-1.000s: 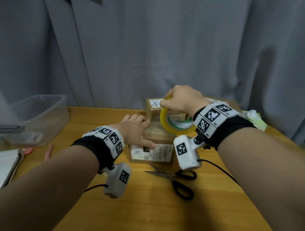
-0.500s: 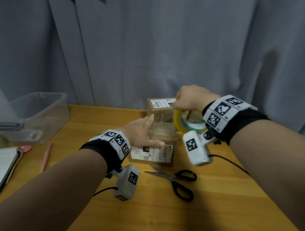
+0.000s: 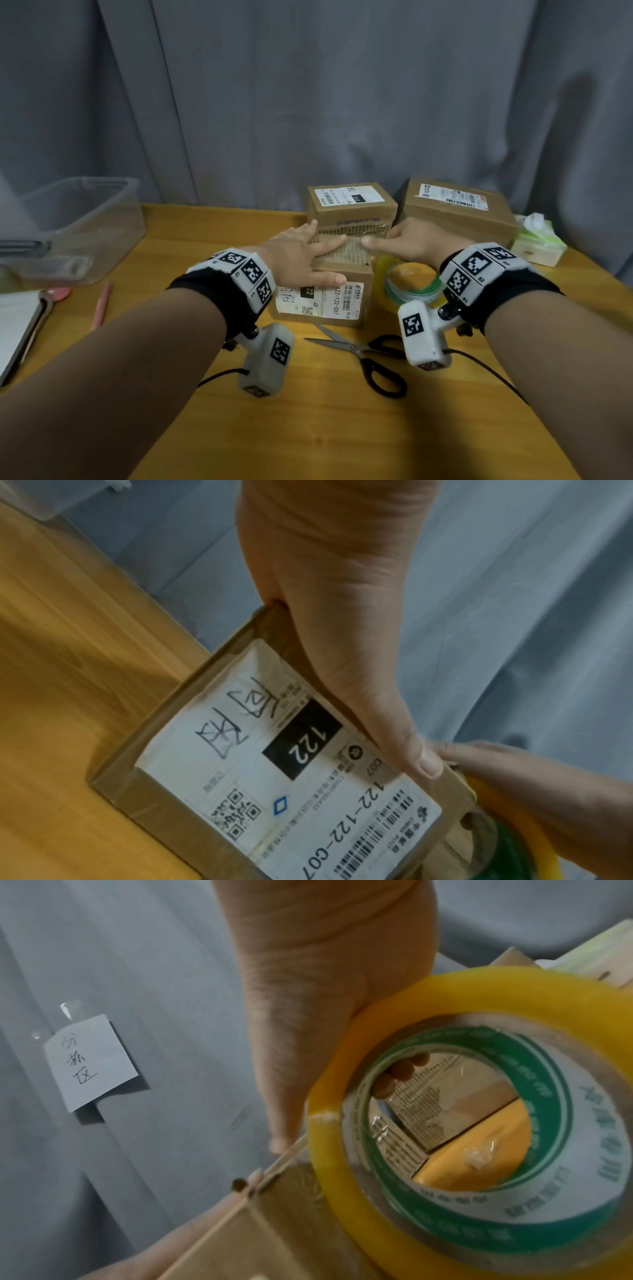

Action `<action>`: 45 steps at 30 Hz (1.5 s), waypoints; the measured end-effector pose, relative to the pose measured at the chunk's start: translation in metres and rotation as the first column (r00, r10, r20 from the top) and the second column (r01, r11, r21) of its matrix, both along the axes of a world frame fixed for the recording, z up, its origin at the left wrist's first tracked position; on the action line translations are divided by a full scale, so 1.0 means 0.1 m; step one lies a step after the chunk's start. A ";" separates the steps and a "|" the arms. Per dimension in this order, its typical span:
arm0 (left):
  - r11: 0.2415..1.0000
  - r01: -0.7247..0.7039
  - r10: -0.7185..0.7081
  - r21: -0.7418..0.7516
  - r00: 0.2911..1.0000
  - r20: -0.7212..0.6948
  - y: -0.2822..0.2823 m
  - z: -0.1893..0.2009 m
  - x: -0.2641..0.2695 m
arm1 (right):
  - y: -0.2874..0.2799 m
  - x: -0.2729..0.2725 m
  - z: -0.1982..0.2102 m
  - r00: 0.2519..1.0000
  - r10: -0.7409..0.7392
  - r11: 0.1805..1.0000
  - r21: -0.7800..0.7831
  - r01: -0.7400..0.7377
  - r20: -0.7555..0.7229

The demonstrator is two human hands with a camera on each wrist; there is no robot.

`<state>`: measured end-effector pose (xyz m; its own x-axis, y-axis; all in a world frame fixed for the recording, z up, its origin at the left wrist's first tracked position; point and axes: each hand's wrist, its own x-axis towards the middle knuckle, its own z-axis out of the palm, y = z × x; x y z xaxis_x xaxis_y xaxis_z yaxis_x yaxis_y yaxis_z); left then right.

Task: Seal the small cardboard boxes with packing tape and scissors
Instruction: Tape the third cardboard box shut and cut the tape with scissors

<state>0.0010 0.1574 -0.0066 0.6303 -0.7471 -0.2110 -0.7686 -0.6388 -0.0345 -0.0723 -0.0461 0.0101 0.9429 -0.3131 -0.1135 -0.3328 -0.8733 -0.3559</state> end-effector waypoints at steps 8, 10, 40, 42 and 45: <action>0.998 0.030 -0.031 0.054 0.999 0.022 0.11 0.01 0.03 | 0.12 0.11 -0.06 0.999 0.010 0.999 0.049 -0.007 -0.049; 0.998 0.019 -0.021 0.058 0.999 0.032 0.25 0.02 0.08 | 0.11 0.11 -0.09 0.999 -0.022 0.999 0.040 0.024 -0.043; 0.931 -0.070 -0.003 -0.359 0.980 -0.200 -0.23 0.11 0.09 | -0.15 -0.19 0.01 0.967 0.135 0.962 0.207 -0.180 0.214; 0.851 -0.144 0.008 -0.505 0.965 -0.262 -0.16 0.13 0.10 | -0.19 -0.20 0.16 0.926 0.141 0.961 0.176 -0.213 0.352; 0.671 -0.260 0.000 -0.695 0.937 -0.350 -0.12 0.16 0.11 | -0.13 -0.12 0.44 0.795 0.134 0.977 0.057 -0.207 0.591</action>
<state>0.0116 0.1457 0.0090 0.7352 -0.6573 0.1656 -0.5618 -0.4541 0.6915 -0.0846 -0.0592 0.0543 0.8794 -0.1607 0.4481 0.1187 -0.8376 -0.5332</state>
